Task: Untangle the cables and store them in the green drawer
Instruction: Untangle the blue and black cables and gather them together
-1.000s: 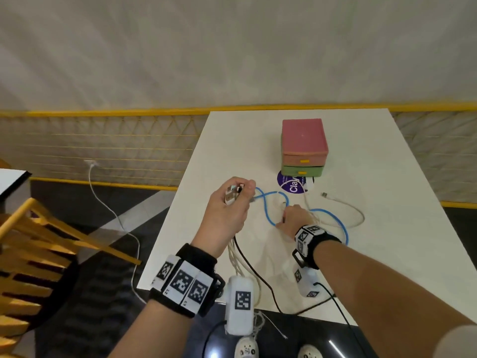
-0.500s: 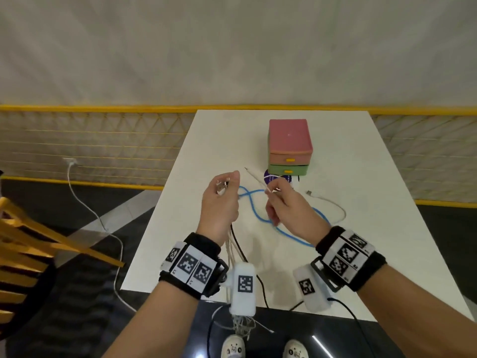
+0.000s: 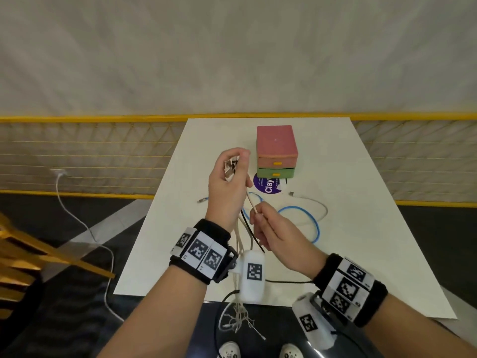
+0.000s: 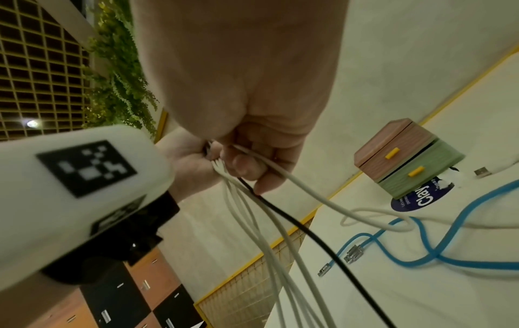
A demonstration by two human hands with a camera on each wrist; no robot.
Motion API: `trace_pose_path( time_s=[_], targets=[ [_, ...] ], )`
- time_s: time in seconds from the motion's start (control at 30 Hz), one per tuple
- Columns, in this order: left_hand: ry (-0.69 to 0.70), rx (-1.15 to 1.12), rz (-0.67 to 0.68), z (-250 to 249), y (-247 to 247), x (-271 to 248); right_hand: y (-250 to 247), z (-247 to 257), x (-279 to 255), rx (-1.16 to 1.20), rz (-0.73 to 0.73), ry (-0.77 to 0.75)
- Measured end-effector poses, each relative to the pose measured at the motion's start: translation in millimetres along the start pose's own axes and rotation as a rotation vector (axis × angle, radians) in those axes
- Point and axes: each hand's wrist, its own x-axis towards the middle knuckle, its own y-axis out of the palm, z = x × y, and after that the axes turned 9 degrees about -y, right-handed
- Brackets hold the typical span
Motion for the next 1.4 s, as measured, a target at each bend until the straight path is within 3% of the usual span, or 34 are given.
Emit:
trace_pose_path(
  time_s=[0.13,0.27,0.37,0.47,0.53,0.6,0.73,0.8,0.87,0.93,1.0,1.07,1.13,1.23,1.3,1.4],
  targets=[
    [-0.045,-0.109,-0.02,-11.2,0.7,2.1,-4.3,-9.6,-2.4,-0.103,0.117,-0.018],
    [-0.096,-0.221,0.123,-26.6,-20.0,7.9,-36.2,-43.4,-7.3,-0.336,0.091,0.06],
    [-0.197,0.002,0.274,-26.6,-31.1,4.5,-59.1,-44.2,0.0,-0.429,-0.002,0.085],
    [-0.337,0.371,0.416,-7.6,-27.0,-9.0,-67.5,-17.8,19.7,-0.406,-0.09,-0.019],
    [-0.334,0.507,0.484,-0.4,-23.8,-17.0,-71.5,-2.5,29.7,-0.389,-0.071,-0.066],
    [-0.284,0.481,0.387,-1.9,-27.2,-14.7,-79.9,1.7,33.0,-0.375,-0.061,-0.071],
    [-0.189,0.32,-0.093,-7.7,-56.0,7.9,-100.7,-11.0,28.8,-0.396,-0.074,0.008],
    [-0.1,0.399,-0.207,-6.0,-63.9,10.9,-100.7,-14.6,30.5,-0.419,-0.067,0.01],
    [0.023,0.489,-0.198,-7.4,-58.9,4.8,-92.3,-10.1,37.3,-0.448,-0.053,-0.031],
    [0.16,0.577,-0.038,-5.0,-44.6,-5.9,-80.2,-1.8,47.9,-0.462,-0.029,-0.082],
    [0.219,0.699,0.115,1.1,-30.4,-9.6,-68.8,8.1,56.9,-0.452,0.012,-0.159],
    [0.202,0.738,0.155,2.7,-21.4,-9.9,-62.8,15.3,61.9,-0.432,0.048,-0.23],
    [0.198,0.639,0.092,-1.3,-24.8,-4.8,-66.7,16.3,60.4,-0.4,0.044,-0.215],
    [0.095,0.316,-0.197,-24.0,-46.9,8.7,-83.6,-1.3,47.8,-0.432,-0.004,-0.109],
    [0.083,0.274,-0.317,-32.3,-66.2,18.4,-91.4,-15.9,40.7,-0.444,-0.047,-0.028],
    [0.202,0.373,-0.221,-32.6,-61.3,12.3,-86.7,-13.5,45.6,-0.437,-0.07,-0.017]
  ],
)
